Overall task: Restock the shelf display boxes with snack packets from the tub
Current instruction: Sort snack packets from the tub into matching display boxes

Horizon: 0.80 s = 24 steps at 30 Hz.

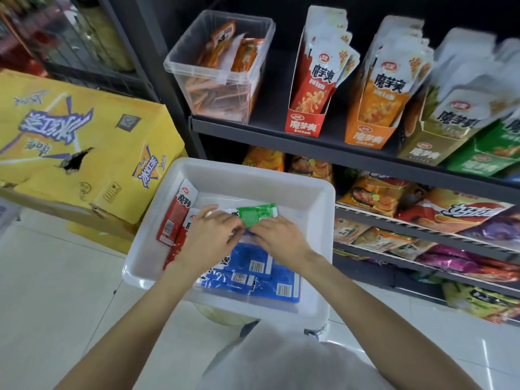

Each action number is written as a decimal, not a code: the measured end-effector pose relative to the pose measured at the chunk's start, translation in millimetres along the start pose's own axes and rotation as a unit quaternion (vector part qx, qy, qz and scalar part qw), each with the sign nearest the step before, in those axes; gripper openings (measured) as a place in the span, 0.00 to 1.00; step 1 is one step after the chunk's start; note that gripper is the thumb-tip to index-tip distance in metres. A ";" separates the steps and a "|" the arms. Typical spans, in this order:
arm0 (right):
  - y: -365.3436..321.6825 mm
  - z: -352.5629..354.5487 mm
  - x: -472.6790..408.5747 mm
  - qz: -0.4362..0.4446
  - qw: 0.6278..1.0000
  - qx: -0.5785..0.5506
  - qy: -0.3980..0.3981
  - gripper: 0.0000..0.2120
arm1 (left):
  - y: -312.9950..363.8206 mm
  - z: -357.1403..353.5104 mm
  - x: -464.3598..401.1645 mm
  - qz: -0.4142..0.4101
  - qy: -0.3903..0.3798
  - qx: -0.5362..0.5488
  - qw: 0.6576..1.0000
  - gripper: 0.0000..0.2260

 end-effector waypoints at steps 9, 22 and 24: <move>96.9 116.8 78.6 -0.269 0.776 -0.519 0.237 0.05 | 50.9 55.4 -75.7 0.139 0.089 0.354 0.921 0.15; 218.6 254.6 264.4 -0.326 0.734 -0.337 0.492 0.04 | 264.3 -1.4 -221.6 -0.051 -0.065 0.485 0.871 0.09; 236.1 278.1 296.7 -0.337 0.700 -0.310 0.548 0.06 | 291.0 -5.1 -242.0 -0.087 -0.029 0.443 0.892 0.06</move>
Point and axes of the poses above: each hand's wrist, its own x-axis away from the middle knuckle, its own z-axis out of the back of the hand, y = z × x, the point moved 9 cm from there along -x, towards the middle knuckle, and after that the axes turned 2 degrees about -z, right-handed, at the moved point
